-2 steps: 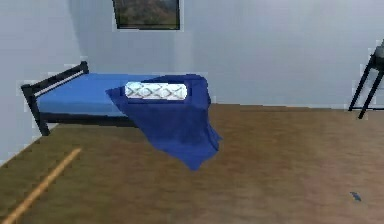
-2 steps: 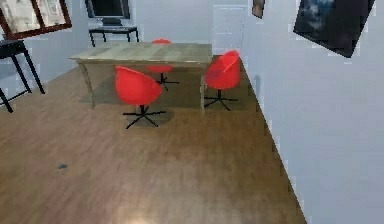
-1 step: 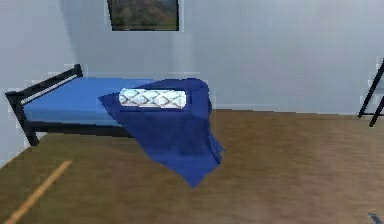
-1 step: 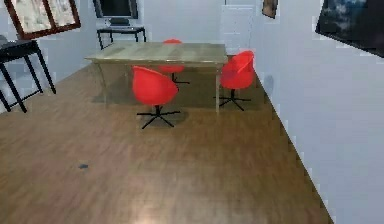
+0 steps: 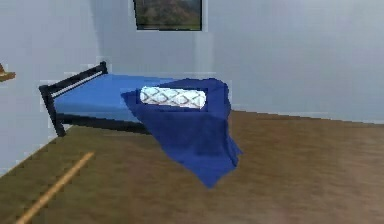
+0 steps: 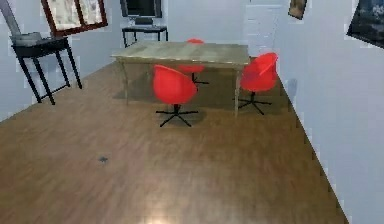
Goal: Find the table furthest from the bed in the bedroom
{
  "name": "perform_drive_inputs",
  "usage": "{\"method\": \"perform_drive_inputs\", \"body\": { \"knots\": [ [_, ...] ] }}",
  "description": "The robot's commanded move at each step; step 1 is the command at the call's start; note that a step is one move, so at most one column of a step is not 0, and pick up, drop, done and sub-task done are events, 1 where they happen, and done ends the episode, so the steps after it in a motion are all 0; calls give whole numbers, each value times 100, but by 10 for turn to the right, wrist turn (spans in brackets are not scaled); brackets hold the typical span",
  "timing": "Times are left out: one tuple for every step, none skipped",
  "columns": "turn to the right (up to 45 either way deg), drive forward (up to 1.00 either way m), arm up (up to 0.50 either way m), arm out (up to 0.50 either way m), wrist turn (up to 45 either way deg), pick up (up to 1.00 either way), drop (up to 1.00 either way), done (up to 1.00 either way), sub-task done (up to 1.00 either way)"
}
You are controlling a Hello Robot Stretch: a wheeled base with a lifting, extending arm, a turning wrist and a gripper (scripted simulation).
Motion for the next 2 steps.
{"method": "perform_drive_inputs", "body": {
  "knots": [
    [0,90,0,0,0,0,0,0,0],
    [-450,0,0,0,0,0,0,0,0]
  ]
}}
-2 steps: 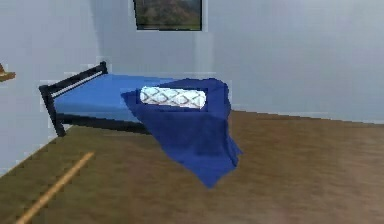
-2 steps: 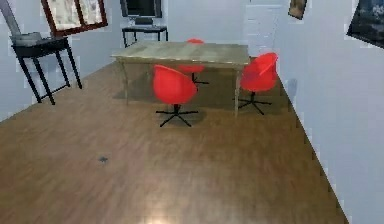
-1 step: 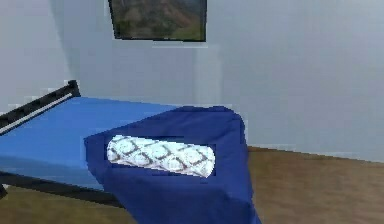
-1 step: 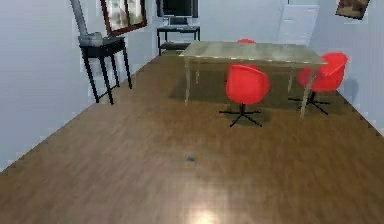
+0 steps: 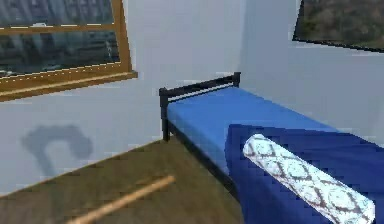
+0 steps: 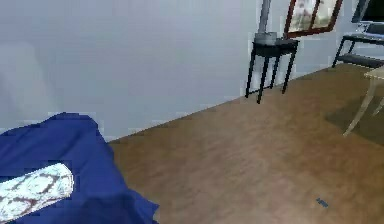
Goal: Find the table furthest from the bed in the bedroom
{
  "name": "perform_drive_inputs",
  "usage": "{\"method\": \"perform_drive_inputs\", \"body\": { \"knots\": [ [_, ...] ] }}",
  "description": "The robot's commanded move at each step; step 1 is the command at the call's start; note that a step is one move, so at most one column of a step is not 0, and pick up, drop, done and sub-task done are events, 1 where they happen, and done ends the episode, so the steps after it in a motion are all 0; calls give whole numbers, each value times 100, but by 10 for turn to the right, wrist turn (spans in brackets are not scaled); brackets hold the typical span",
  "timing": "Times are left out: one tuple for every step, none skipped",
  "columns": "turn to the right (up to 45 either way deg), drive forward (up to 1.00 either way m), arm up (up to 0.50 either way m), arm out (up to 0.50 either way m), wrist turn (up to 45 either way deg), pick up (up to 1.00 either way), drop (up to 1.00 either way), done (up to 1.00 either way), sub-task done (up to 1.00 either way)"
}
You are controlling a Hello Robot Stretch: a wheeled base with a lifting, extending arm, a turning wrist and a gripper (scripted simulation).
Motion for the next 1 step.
{"method": "perform_drive_inputs", "body": {
  "knots": [
    [-450,0,0,0,0,0,0,0,0]
  ]
}}
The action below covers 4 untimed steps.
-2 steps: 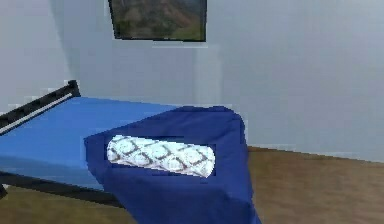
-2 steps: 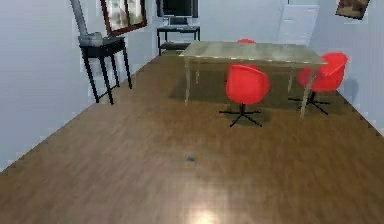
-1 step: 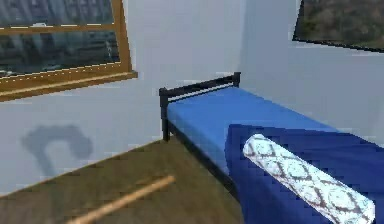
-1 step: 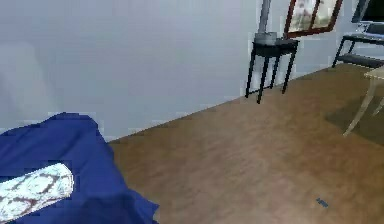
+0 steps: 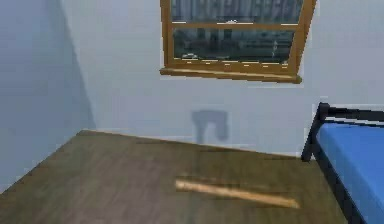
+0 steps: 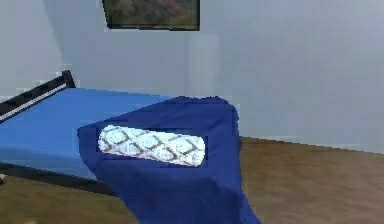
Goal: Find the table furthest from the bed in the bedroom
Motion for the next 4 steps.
{"method": "perform_drive_inputs", "body": {
  "knots": [
    [-450,0,0,0,0,0,0,0,0],
    [-300,0,0,0,0,0,0,0,0],
    [0,5,0,0,0,0,0,0,0],
    [-450,0,0,0,0,0,0,0,0]
  ]
}}
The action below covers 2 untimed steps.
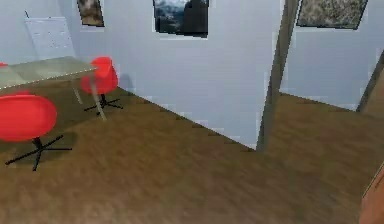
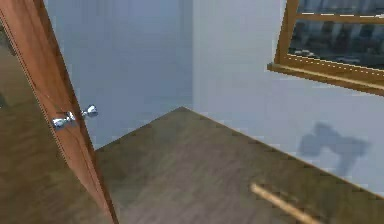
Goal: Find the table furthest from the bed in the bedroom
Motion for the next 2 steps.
{"method": "perform_drive_inputs", "body": {
  "knots": [
    [-330,0,0,0,0,0,0,0,0],
    [-30,0,0,0,0,0,0,0,0]
  ]
}}
